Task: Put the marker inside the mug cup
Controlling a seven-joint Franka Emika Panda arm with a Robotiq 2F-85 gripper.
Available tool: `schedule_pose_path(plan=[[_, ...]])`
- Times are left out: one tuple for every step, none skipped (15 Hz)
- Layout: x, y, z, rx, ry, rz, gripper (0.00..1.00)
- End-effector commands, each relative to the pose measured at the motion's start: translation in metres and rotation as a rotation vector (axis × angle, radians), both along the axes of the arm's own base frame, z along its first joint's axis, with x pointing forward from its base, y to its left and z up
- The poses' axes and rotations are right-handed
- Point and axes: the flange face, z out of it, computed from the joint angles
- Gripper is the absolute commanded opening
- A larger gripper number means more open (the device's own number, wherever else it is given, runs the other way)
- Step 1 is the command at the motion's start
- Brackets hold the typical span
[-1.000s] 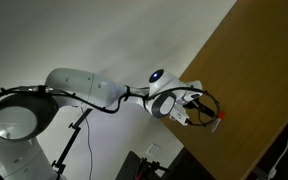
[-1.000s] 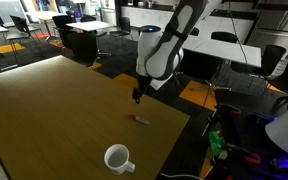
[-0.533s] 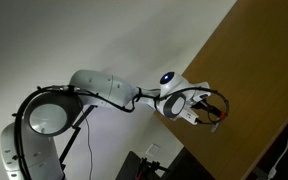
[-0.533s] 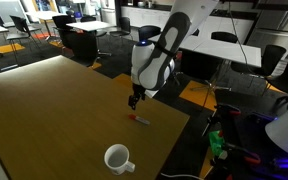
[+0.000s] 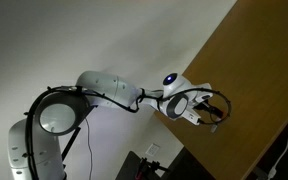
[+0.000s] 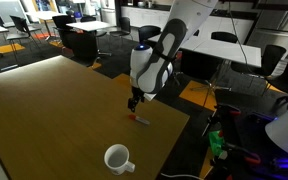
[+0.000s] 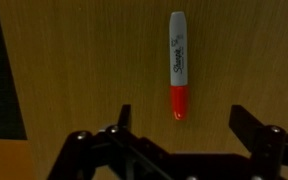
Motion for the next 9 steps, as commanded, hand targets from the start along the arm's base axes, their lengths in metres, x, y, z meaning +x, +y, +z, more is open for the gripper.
schedule_pose_path(plan=[[0.016,0.007,-0.028,0.004,0.022,0.041,1.00],[0.019,0.010,-0.034,0.004,0.025,0.044,1.00],[0.022,0.012,-0.041,0.005,0.028,0.051,1.00],[0.024,0.014,-0.047,0.005,0.030,0.053,1.00],[0.027,0.016,-0.052,0.004,0.034,0.057,1.00],[0.029,0.017,-0.057,0.002,0.035,0.060,1.00],[0.031,0.018,-0.061,0.000,0.035,0.061,1.00],[0.033,0.019,-0.064,0.001,0.034,0.064,1.00],[0.035,0.020,-0.066,0.002,0.036,0.067,1.00]])
